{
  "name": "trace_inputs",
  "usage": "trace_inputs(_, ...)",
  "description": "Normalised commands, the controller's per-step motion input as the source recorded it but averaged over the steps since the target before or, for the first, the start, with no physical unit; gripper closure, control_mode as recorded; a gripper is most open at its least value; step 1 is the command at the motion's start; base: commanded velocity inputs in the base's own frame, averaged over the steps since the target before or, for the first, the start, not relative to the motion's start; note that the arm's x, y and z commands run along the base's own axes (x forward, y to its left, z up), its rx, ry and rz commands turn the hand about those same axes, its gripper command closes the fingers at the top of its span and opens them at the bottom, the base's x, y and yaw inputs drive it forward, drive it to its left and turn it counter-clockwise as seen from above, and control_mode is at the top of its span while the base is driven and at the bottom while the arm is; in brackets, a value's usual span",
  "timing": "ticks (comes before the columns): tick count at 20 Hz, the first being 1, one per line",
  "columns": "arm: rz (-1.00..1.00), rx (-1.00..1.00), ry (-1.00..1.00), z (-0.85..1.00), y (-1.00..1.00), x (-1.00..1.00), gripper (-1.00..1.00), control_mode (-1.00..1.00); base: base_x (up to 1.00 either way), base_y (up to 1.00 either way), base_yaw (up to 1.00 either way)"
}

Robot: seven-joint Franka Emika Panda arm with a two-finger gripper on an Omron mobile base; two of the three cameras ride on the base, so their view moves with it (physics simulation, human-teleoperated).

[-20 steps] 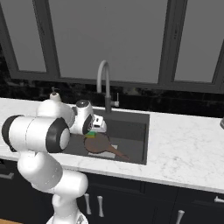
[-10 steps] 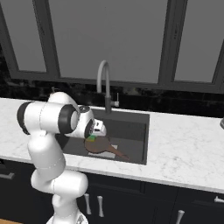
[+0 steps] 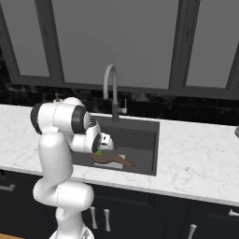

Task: Pick the pan and sponge and place them into the sink. Then turn on the water.

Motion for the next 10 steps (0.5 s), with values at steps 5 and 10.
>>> trace_inputs(5, 0.00, 0.00, 0.00, -0.29, 0.05, 0.18, 1.00, -1.00, 0.00, 0.00, 0.00)
trace_inputs(10, 0.00, 0.00, 0.00, -0.19, 0.11, 0.16, 1.00, -1.00, 0.00, 0.00, 0.00)
